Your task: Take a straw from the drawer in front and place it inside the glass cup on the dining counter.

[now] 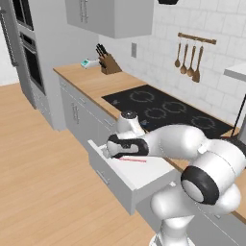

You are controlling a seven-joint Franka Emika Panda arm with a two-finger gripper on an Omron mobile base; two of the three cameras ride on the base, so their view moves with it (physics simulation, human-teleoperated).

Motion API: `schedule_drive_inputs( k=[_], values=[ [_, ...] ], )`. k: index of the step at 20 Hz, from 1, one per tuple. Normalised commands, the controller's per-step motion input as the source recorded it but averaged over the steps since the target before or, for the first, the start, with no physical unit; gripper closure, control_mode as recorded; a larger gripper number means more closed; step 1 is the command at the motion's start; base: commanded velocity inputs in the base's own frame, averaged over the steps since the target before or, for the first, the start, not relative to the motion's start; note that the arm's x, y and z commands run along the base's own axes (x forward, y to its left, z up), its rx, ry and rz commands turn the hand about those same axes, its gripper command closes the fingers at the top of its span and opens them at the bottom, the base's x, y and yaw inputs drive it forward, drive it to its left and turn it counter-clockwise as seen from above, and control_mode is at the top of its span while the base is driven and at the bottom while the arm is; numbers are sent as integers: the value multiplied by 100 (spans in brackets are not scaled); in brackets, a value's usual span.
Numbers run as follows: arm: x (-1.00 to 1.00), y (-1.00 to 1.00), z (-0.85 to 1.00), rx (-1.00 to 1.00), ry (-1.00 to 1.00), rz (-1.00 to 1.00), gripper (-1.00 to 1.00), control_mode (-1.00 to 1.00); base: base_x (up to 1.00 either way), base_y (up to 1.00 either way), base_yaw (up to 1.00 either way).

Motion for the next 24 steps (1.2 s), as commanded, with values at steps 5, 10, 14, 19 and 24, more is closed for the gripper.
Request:
schedule_drive_inputs(
  k=[5, 10, 14, 19, 24],
  values=[
    [43, -82, -3, 0, 0, 0, -100, -100, 0, 0, 0],
    [55, -43, -23, -2, 4, 0, -100, -100, 0, 0, 0],
    [40, -16, -70, 0, 8, 0, -100, -100, 0, 0, 0],
    [34, 0, -78, 0, 12, -1, -100, -100, 0, 0, 0],
    [21, 5, -72, 0, 15, -2, -100, -100, 0, 0, 0]
  ],
)
